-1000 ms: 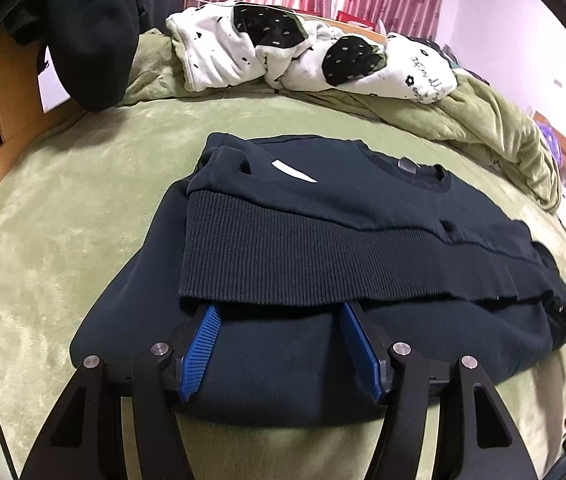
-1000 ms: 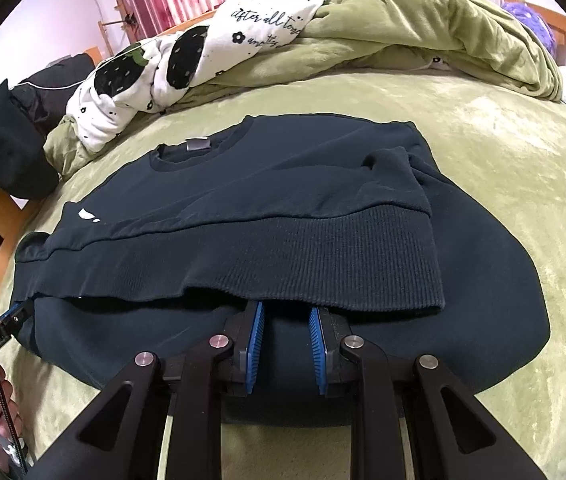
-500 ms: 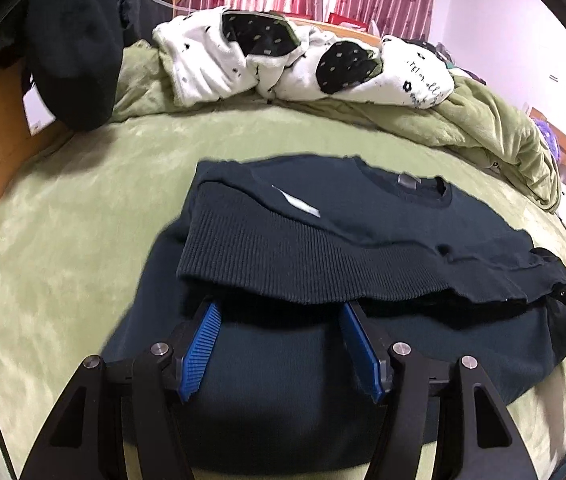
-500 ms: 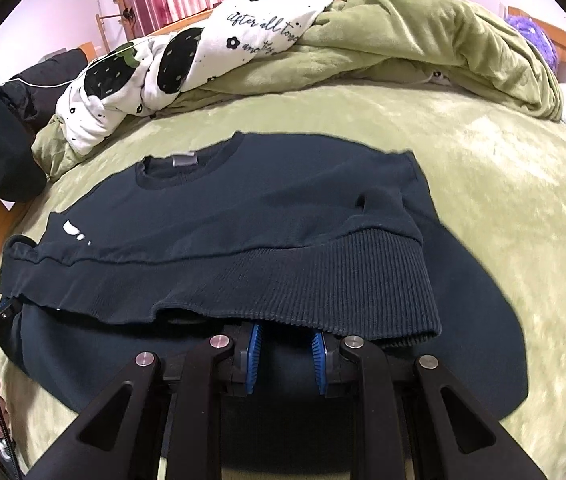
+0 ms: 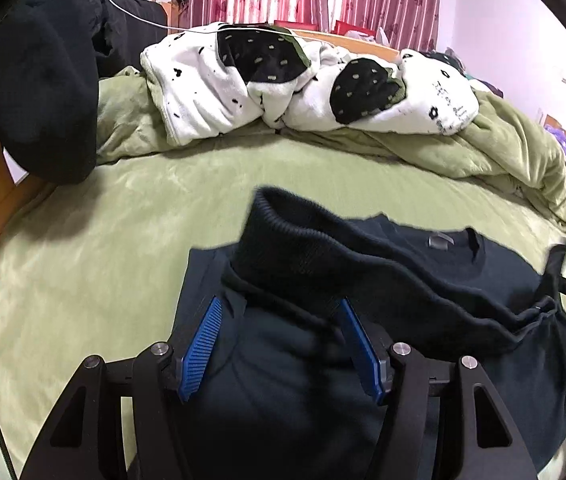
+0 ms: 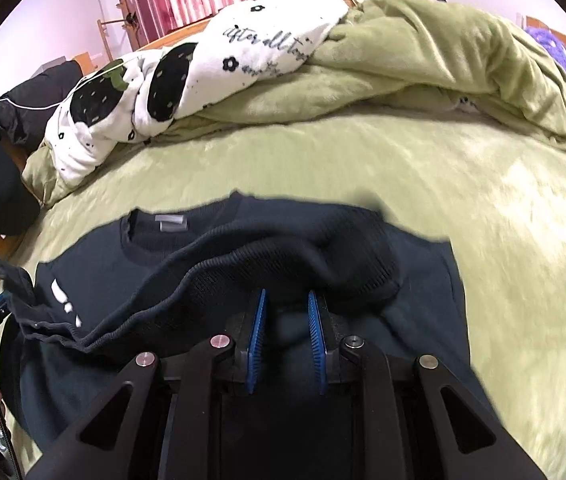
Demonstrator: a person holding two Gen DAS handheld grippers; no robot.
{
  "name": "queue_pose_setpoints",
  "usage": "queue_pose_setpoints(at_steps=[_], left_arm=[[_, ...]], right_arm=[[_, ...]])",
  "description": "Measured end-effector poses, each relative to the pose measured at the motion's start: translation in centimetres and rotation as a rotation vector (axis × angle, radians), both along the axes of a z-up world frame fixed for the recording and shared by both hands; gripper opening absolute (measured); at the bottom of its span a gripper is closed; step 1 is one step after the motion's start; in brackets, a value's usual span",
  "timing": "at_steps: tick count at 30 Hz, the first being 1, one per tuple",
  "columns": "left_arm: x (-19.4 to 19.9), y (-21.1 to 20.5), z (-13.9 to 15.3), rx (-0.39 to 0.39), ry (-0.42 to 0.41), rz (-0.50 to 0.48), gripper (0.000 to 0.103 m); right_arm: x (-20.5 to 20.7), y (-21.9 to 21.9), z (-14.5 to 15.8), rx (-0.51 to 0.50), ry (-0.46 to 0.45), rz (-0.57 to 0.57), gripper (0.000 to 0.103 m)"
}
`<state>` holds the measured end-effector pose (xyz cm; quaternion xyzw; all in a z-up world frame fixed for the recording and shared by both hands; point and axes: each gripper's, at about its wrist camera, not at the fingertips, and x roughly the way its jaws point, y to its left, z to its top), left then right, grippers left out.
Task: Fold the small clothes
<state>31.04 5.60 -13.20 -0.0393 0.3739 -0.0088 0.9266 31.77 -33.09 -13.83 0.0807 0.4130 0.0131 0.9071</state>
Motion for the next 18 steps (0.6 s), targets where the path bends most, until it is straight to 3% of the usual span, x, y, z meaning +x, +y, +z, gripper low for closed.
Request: queue_pose_setpoints(at_steps=[7, 16, 18], left_arm=[[1.5, -0.1, -0.7, 0.062, 0.014, 0.008, 0.06], [3.2, 1.9, -3.7, 0.072, 0.096, 0.056, 0.06], [3.6, 2.2, -4.4, 0.066, 0.111, 0.066, 0.054]], right_arm=[[1.3, -0.9, 0.7, -0.041, -0.025, -0.003, 0.022], [1.9, -5.6, -3.0, -0.047, 0.049, -0.093, 0.034], [2.4, -6.2, -3.8, -0.024, 0.073, -0.094, 0.034]])
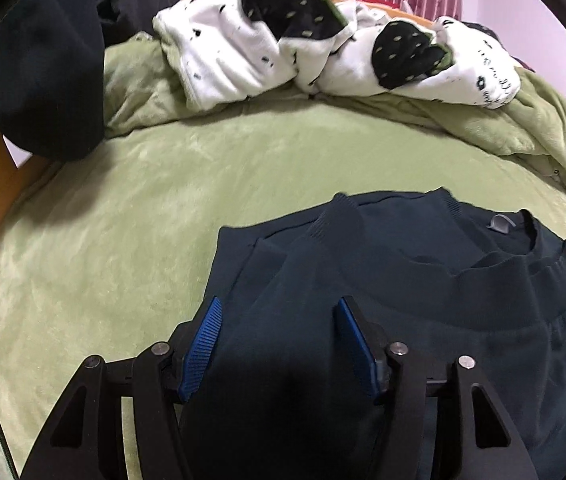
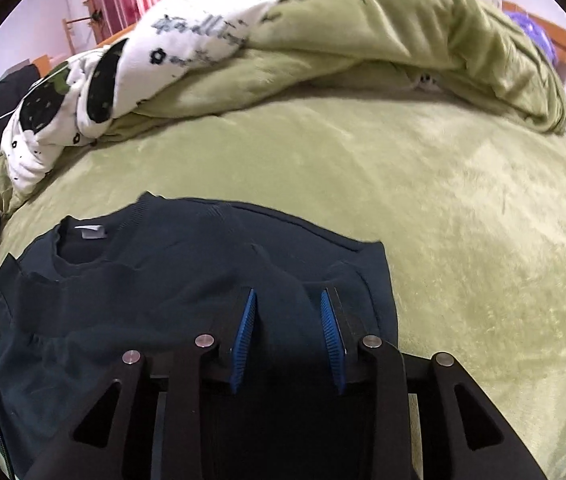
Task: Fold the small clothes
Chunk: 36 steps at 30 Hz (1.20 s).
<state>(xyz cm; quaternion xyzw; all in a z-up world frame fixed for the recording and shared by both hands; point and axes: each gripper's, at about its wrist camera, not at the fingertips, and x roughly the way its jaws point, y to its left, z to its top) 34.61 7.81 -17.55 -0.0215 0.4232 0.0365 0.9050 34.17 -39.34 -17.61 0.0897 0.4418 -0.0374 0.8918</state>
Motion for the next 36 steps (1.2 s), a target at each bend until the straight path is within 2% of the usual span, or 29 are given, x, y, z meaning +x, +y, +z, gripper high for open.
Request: queue_pose_setpoints(at_steps=[4, 7, 8, 9, 10, 11, 15, 19, 23, 25, 32, 36], left_arm=[[-0.2, -0.1, -1.1, 0.002, -0.003, -0.007, 0.045], [-0.2, -0.4, -1.0, 0.009, -0.018, -0.016, 0.027], [-0.2, -0.4, -0.9, 0.01, -0.025, -0.015, 0.015], [-0.4, -0.4, -0.7, 0.008, -0.039, -0.017, 0.011], [-0.5, -0.3, -0.6, 0.002, -0.052, -0.017, 0.01], [-0.8, 0.1, -0.3, -0.015, -0.075, -0.009, 0.009], [-1.2, 1.3, 0.0, -0.072, -0.095, 0.011, 0.009], [-1.0, 0.9, -0.3, -0.044, -0.079, 0.01, 0.009], [-0.8, 0.9, -0.3, -0.036, -0.056, 0.011, 0.013], [-0.9, 0.8, -0.1, -0.033, -0.05, 0.01, 0.014], [-2.6, 0.7, 1.4, -0.028, -0.049, 0.011, 0.028], [-4.9, 1.1, 3.6, -0.015, -0.08, 0.013, 0.044]], right_arm=[[0.5, 0.5, -1.0, -0.006, 0.009, 0.03, 0.038], [0.8, 1.9, -1.3, -0.057, 0.011, 0.065, 0.036], [0.9, 2.2, -1.3, -0.074, 0.008, 0.07, 0.031], [1.0, 2.5, -1.3, -0.082, -0.001, 0.083, 0.012], [1.0, 2.7, -1.3, -0.085, -0.009, 0.099, 0.008], [0.9, 2.8, -1.1, -0.096, -0.026, 0.101, 0.007], [0.3, 0.7, 0.5, -0.053, -0.104, 0.037, 0.005], [1.1, -0.6, -1.2, -0.023, -0.028, 0.022, 0.006], [1.1, 0.9, -1.2, -0.115, -0.016, 0.027, 0.008], [0.7, 1.2, -0.7, -0.127, -0.021, 0.027, 0.014], [-2.0, 3.7, 1.4, -0.115, -0.042, 0.036, 0.032], [-4.0, 6.8, 3.0, -0.081, -0.06, 0.06, 0.037]])
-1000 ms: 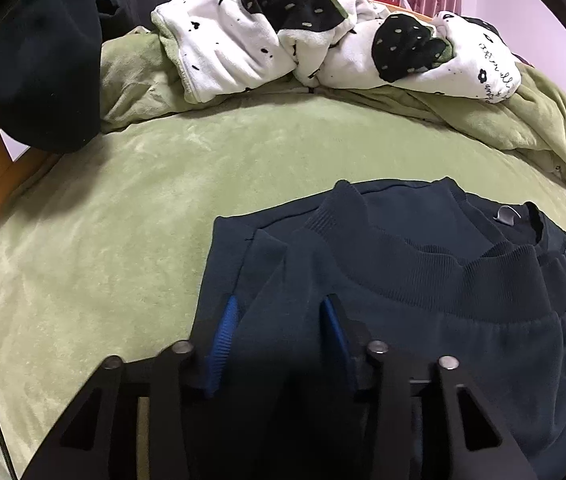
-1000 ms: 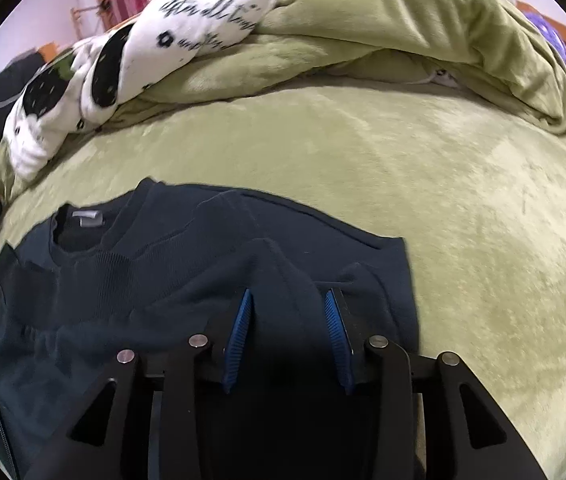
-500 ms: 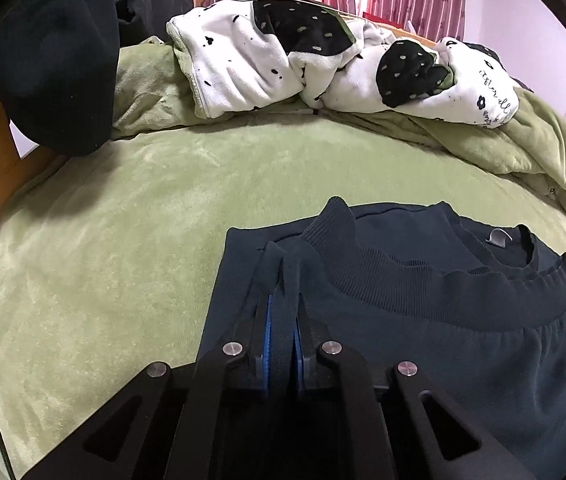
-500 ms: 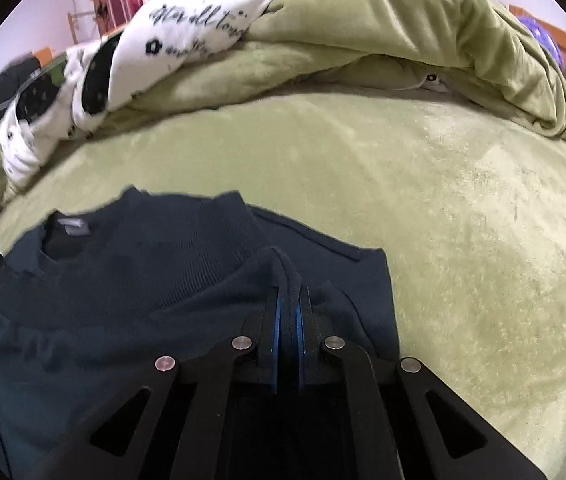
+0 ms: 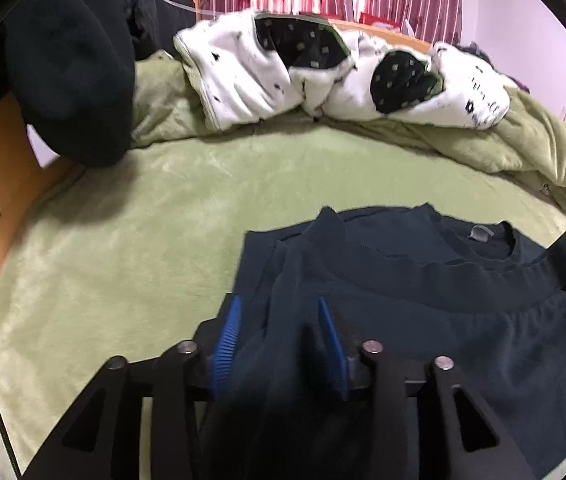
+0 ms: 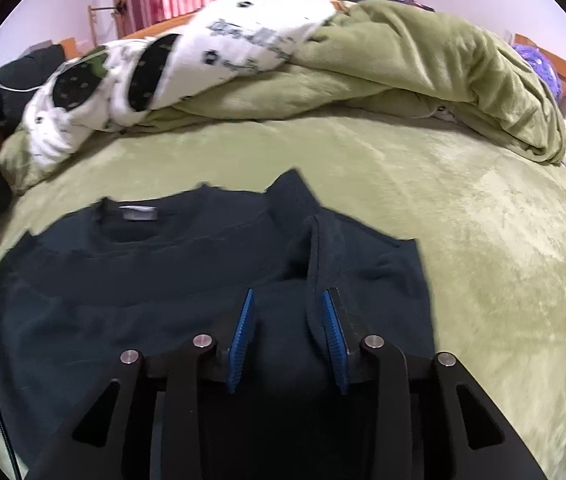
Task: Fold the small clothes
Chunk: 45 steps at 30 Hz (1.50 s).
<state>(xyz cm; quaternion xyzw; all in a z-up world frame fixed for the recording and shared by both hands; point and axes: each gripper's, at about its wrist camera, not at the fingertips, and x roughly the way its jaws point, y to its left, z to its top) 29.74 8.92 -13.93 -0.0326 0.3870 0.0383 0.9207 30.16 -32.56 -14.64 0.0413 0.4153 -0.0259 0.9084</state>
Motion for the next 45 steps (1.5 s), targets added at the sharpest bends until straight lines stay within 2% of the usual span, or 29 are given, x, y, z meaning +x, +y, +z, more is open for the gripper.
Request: queue_pose_setpoints(at_steps=[1, 3, 6, 13, 19, 23, 30, 34, 37, 39, 45], left_arm=[[-0.5, 0.2, 0.4, -0.004, -0.004, 0.0, 0.047], [-1.9, 0.8, 1.6, -0.012, -0.012, -0.004, 0.061], [-4.0, 1.7, 2.8, 0.007, -0.03, 0.002, 0.063], [-7.9, 6.8, 3.9, 0.001, -0.013, 0.061, 0.064], [-10.3, 11.5, 3.2, -0.028, 0.014, 0.12, 0.064], [-11.4, 13.3, 2.2, -0.038, 0.019, 0.12, 0.064], [-11.4, 13.8, 0.3, -0.042, 0.028, 0.082, 0.064], [-11.3, 14.1, -0.4, -0.051, 0.029, 0.073, 0.064], [-11.1, 15.0, -1.1, -0.084, 0.039, 0.085, 0.064], [-11.1, 15.8, -1.5, -0.108, 0.044, 0.1, 0.064], [-11.3, 17.2, -2.7, -0.165, 0.055, 0.123, 0.064]], right_arm=[[-0.6, 0.9, 0.4, 0.008, -0.005, 0.007, 0.039], [-1.7, 2.9, 1.1, 0.042, -0.01, 0.04, 0.039], [-3.3, 6.4, 1.9, 0.066, -0.013, 0.082, 0.039], [-6.8, 16.1, 2.6, 0.083, -0.018, 0.222, 0.049], [-9.3, 24.9, 1.0, 0.088, 0.011, 0.362, 0.053], [-11.0, 29.6, -0.7, 0.059, 0.022, 0.435, 0.053], [-12.9, 33.6, -1.5, -0.028, -0.012, 0.528, 0.056], [-13.4, 34.7, -2.7, -0.072, 0.01, 0.553, 0.057], [-13.7, 35.1, -3.6, -0.115, 0.004, 0.551, 0.058], [-14.0, 35.4, -3.7, -0.129, -0.009, 0.55, 0.063], [-14.1, 36.7, -3.9, -0.145, -0.019, 0.551, 0.063]])
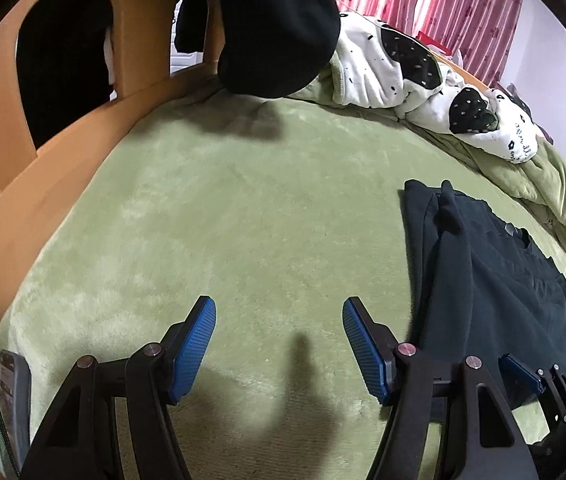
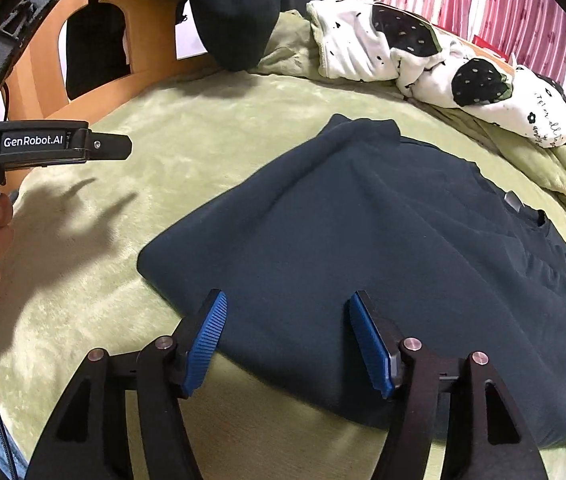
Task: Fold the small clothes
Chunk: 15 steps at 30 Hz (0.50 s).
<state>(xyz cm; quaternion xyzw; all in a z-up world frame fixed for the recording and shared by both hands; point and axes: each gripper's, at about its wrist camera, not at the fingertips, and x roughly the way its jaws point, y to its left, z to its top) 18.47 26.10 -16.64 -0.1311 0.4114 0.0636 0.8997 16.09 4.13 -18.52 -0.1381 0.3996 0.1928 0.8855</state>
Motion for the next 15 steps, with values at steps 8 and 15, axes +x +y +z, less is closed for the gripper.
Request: queue_pose_setpoints(at_steps=[8, 15], left_arm=[[-0.1, -1.0, -0.6, 0.023, 0.008, -0.031, 0.064], [-0.1, -0.9, -0.5, 0.031, 0.001, -0.004, 0.064]], right_arm=[[-3.3, 1.9, -1.2, -0.094, -0.066, 0.062, 0.066], [-2.0, 3.7, -1.8, -0.152, -0.098, 0.004, 0.07]])
